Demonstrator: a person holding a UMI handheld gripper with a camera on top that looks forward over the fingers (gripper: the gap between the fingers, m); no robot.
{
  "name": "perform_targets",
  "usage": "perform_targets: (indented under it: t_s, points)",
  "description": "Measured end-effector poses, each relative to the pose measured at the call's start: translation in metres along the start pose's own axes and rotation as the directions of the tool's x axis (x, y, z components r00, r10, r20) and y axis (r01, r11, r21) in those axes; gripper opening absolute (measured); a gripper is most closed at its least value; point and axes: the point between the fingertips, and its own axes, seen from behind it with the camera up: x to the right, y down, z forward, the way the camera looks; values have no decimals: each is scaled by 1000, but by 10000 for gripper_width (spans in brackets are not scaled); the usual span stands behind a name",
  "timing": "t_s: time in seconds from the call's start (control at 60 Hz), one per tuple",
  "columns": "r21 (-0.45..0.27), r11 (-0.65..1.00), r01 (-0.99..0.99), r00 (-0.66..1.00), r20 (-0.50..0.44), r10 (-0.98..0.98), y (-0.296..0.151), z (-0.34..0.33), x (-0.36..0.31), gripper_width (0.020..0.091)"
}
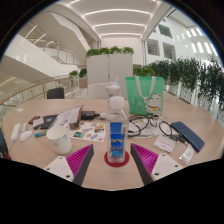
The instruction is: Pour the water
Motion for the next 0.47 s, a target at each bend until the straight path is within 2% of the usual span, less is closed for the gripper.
perform_targets:
  t_s: [0.267, 0.467]
  points:
    - [-6, 1000, 30, 997, -70, -30, 0, -162, -49, 828]
    - [-22, 1000, 15, 999, -48, -16, 8, -255, -101, 832]
